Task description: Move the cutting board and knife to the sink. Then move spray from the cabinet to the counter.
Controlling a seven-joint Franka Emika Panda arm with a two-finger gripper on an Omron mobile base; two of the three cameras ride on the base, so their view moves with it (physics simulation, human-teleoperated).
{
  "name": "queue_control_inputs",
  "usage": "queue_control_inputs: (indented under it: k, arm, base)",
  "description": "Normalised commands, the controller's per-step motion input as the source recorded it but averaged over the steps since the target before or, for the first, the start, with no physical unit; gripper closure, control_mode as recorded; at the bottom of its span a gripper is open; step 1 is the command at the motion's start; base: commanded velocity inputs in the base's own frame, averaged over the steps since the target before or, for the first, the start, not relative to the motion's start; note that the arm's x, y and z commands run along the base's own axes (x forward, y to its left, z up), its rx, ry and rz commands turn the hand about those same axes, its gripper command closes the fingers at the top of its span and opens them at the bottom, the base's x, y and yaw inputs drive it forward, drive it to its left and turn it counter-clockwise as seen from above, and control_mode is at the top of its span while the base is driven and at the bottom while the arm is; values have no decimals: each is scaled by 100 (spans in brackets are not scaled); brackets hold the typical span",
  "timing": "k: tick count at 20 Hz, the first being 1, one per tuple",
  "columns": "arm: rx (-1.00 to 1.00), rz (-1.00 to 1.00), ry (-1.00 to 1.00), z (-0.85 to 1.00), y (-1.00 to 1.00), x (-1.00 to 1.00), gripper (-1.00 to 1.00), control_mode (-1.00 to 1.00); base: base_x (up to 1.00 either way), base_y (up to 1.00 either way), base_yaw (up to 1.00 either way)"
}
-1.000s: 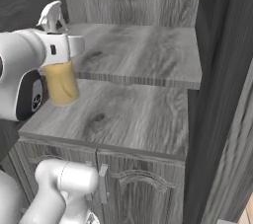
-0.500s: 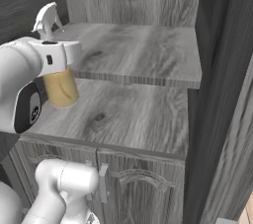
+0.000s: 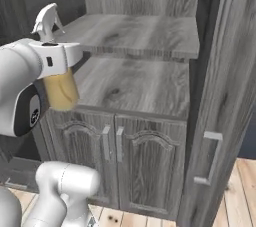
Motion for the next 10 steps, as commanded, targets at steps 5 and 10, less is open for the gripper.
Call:
queue_control_inputs:
  k: [5,10]
  arm:
    - [0,0,0,0,0,0,100,100]
    - [0,0,0,0,0,0,100,100]
  base:
    - [-76,-40,8]
    - [-48,-62,23]
